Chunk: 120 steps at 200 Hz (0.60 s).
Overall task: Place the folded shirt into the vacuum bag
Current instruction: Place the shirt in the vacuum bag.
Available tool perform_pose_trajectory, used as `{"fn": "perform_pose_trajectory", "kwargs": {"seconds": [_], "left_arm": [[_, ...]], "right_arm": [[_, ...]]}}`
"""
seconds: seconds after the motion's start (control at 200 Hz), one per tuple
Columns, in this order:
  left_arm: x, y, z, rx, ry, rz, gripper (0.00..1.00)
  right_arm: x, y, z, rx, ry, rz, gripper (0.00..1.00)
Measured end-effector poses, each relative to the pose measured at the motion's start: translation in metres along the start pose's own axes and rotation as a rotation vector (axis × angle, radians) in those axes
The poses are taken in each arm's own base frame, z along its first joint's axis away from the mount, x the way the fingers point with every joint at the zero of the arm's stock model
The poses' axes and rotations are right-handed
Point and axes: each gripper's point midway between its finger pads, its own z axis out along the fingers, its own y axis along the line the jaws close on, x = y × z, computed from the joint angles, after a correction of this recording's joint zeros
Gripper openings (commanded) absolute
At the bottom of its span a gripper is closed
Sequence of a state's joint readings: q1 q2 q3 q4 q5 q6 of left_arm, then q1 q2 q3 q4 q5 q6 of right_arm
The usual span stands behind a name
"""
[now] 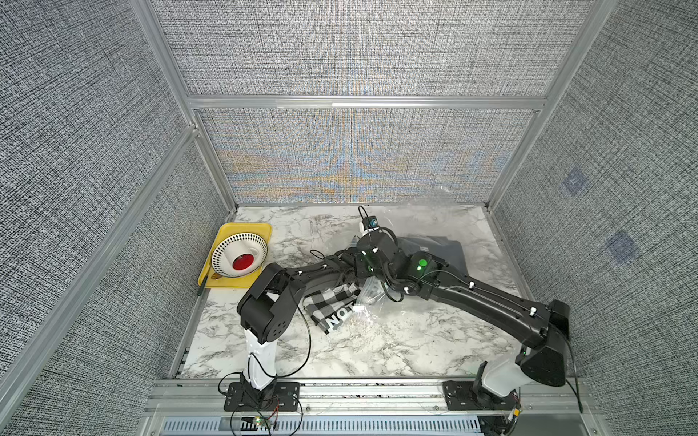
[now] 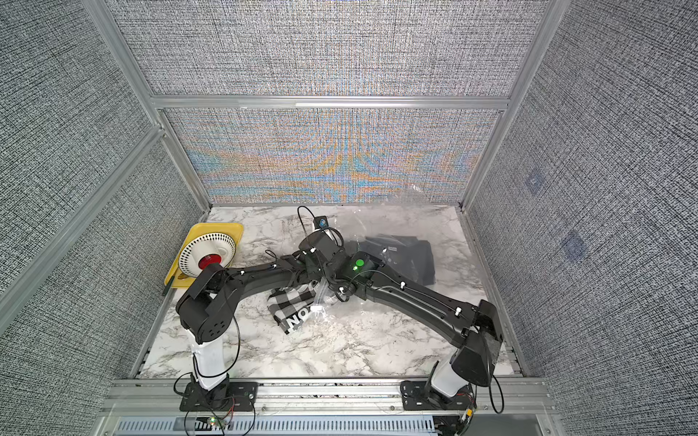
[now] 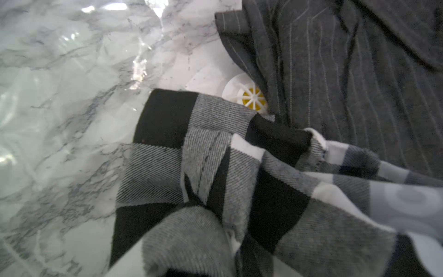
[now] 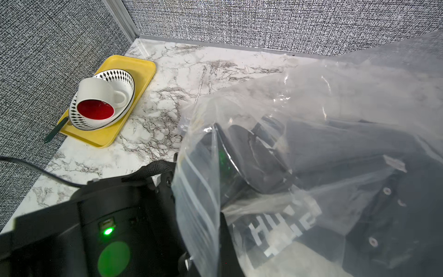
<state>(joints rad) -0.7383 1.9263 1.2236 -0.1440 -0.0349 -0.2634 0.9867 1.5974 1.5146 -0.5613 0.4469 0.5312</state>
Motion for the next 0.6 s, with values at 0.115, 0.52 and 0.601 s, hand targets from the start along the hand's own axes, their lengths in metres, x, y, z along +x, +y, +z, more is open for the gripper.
{"fn": "perform_pose_trajectory", "kwargs": {"seconds": [0.115, 0.52, 0.601], "left_arm": [[-0.001, -0.011, 0.0, 0.08, 0.006, -0.042, 0.0], [-0.001, -0.047, 0.0, 0.31, -0.043, -0.101, 0.0], [0.0, -0.049, 0.0, 0.313, -0.057, -0.083, 0.0]], "right_arm": [[-0.001, 0.003, 0.002, 0.012, -0.013, -0.001, 0.0], [0.003, 0.009, -0.003, 0.036, 0.038, -0.001, 0.0], [-0.001, 0.003, -0.008, 0.06, 0.026, 0.005, 0.0]]}}
